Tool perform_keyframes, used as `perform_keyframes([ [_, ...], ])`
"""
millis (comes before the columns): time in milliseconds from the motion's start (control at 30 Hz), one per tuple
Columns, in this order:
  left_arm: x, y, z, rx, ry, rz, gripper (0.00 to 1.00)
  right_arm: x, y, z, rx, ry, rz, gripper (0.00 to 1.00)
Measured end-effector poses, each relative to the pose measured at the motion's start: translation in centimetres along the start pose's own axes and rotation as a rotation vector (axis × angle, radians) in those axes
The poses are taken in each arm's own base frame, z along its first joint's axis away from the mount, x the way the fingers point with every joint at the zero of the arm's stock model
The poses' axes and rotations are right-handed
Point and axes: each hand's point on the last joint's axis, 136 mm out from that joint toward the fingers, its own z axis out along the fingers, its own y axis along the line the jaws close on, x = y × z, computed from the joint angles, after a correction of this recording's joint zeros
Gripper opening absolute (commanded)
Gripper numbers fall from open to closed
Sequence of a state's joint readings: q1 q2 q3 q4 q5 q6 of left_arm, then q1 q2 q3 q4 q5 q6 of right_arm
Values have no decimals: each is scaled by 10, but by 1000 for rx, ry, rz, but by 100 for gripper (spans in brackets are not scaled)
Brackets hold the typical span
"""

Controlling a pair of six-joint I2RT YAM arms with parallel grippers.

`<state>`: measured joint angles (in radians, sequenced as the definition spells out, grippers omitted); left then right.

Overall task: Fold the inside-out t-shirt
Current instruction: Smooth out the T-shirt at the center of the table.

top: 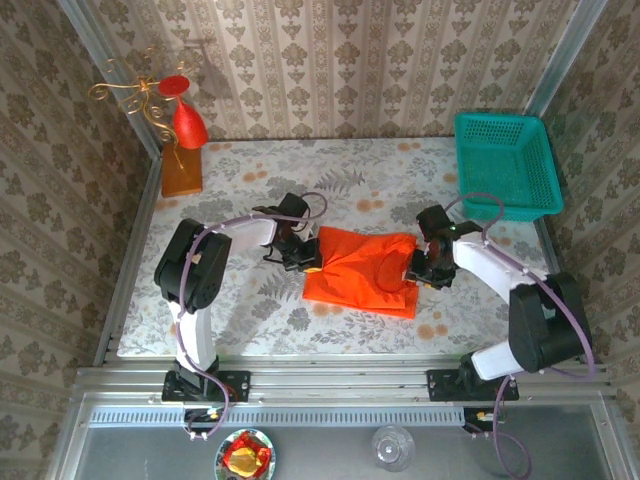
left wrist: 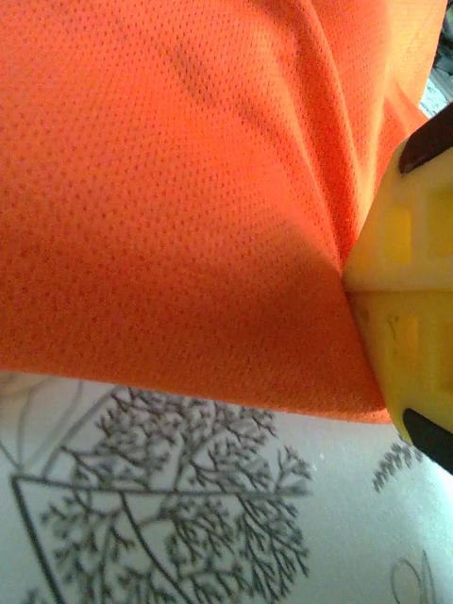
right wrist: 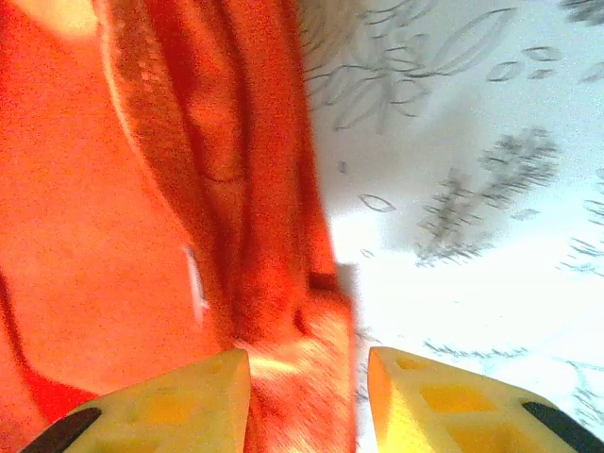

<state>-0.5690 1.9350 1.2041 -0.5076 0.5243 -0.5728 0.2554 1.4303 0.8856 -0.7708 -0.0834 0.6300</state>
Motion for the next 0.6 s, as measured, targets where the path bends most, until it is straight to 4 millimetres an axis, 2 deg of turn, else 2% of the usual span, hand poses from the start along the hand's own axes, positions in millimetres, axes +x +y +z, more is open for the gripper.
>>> perform_keyframes([
  [100,0,-1,-2,2,-7,4,7,1,9,-17,-27,-35,-29,36],
  [233,-1,-4,-9,1,-26,12,8,12,51,-35,-177,-42,-120,36],
  [300,-2,-5,-11,1,-32,15,8,24,76,-38,-266,-9,-175,35],
  [400,-2,-5,-11,2,-32,15,12,42,95,-31,-324,61,-224,35],
  [500,-2,-9,-12,8,-31,21,13,51,89,-9,-277,124,-214,35],
  [600,-6,-20,-18,26,-42,38,13,56,59,20,-132,172,-175,35],
])
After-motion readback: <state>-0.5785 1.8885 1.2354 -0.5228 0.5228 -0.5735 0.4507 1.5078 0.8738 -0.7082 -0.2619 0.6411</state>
